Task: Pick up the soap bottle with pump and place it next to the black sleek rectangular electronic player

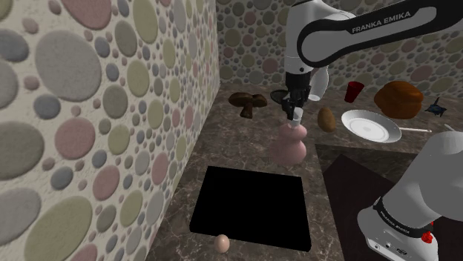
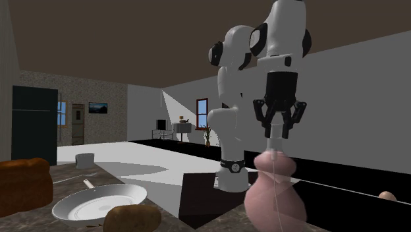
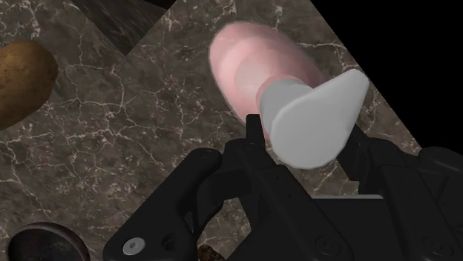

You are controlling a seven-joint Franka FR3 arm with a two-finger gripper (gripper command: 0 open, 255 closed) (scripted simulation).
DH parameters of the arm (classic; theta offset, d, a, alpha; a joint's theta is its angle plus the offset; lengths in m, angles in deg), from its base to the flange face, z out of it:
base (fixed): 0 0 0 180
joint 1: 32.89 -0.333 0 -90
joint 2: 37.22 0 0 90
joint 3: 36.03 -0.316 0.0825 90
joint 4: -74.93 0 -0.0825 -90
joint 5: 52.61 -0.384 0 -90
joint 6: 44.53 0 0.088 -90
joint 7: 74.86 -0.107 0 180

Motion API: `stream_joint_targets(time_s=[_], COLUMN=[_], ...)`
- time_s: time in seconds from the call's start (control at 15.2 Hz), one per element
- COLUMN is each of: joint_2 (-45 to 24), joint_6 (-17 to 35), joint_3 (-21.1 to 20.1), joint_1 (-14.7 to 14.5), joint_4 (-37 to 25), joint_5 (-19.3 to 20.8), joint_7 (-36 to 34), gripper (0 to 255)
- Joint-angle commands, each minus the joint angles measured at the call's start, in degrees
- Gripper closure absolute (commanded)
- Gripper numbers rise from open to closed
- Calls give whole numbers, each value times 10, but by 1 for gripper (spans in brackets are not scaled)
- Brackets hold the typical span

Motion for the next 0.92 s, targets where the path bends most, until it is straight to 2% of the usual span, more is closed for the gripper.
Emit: stream_joint_targets(time_s=[0.0, 0.13, 0.2, 0.53, 0.79, 0.86], joint_2=[0, 0, 0, 0, 3, 3], joint_6=[0, 0, 0, 0, -73, -73], joint_3=[0, 0, 0, 0, -2, -2], joint_1=[0, 0, 0, 0, -1, -1], joint_4=[0, 0, 0, 0, -71, -71], joint_5=[0, 0, 0, 0, -2, -2], joint_7=[0, 0, 0, 0, 1, 1], gripper=[255, 255, 0, 0, 0, 0])
